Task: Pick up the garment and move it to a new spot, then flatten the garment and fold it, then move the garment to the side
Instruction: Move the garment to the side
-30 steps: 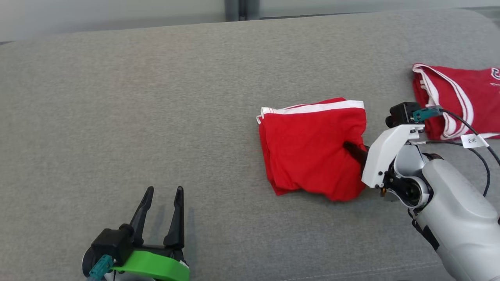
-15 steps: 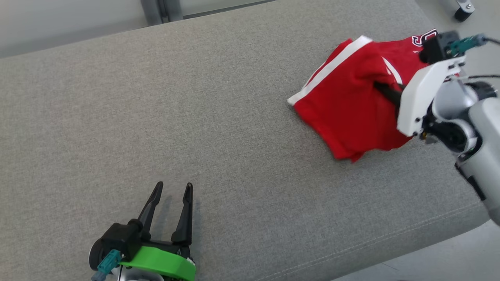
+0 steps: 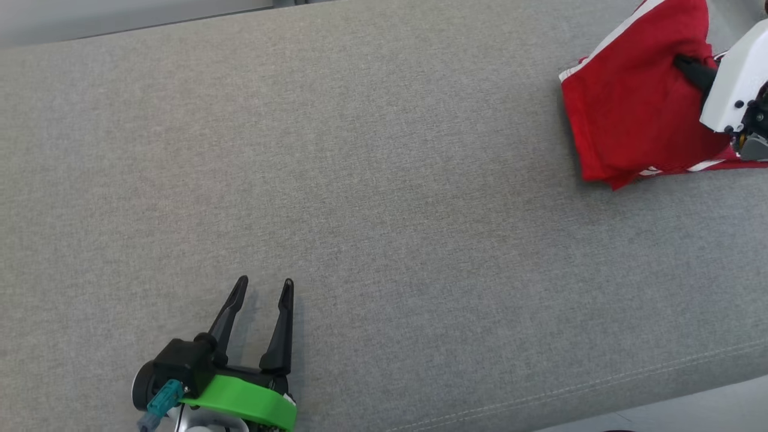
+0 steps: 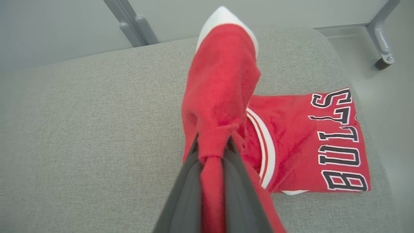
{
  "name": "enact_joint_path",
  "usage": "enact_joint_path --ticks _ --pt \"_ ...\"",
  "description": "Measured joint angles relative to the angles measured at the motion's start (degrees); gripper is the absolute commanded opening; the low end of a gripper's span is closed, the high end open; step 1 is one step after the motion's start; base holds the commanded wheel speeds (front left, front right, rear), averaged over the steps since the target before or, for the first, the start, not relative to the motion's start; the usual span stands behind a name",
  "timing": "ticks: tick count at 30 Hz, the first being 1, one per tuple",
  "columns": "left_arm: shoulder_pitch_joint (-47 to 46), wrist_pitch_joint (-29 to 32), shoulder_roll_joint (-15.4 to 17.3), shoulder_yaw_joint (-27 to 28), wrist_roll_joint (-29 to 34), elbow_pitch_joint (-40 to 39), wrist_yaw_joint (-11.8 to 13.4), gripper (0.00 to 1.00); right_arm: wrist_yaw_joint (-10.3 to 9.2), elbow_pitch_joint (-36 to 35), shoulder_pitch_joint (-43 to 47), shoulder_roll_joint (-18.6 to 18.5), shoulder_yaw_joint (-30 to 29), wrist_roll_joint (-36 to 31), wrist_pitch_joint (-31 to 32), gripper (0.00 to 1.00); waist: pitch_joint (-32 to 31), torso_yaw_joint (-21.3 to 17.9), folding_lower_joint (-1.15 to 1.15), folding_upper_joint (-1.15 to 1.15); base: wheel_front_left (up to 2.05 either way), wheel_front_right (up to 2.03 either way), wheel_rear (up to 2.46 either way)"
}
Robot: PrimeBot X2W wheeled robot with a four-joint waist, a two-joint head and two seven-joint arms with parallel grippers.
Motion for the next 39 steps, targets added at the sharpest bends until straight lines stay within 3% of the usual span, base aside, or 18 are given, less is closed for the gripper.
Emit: enact_joint_path --ticks 6,19,29,39 --pt "-0.47 0.00 0.25 0.14 -0.07 -0.18 0.00 1.00 0.00 -1.03 -1.38 2.87 -1.87 0.07 2.13 0.00 1.34 1.19 0.00 0.00 0.00 0.00 0.00" --pt "-1.69 0.00 1.29 -0.23 -0.03 0.05 0.00 1.00 0.00 0.32 -2.61 0.73 -8.79 -2.88 7.15 0.00 2.92 2.08 0.00 0.00 0.00 0.00 0.00" --pt "-3.20 0.00 2.16 -2.14 -0.05 0.47 0.00 1.00 0.00 2.75 -0.82 -3.70 -14.14 -12.90 3.35 0.00 5.68 3.54 0.00 0.00 0.00 0.00 0.00" --pt "-4.39 0.00 3.34 -2.01 -0.20 0.14 0.00 1.00 0.01 6.45 1.45 -4.12 -16.97 -22.96 -3.86 0.00 8.82 4.30 0.00 0.00 0.00 0.00 0.00"
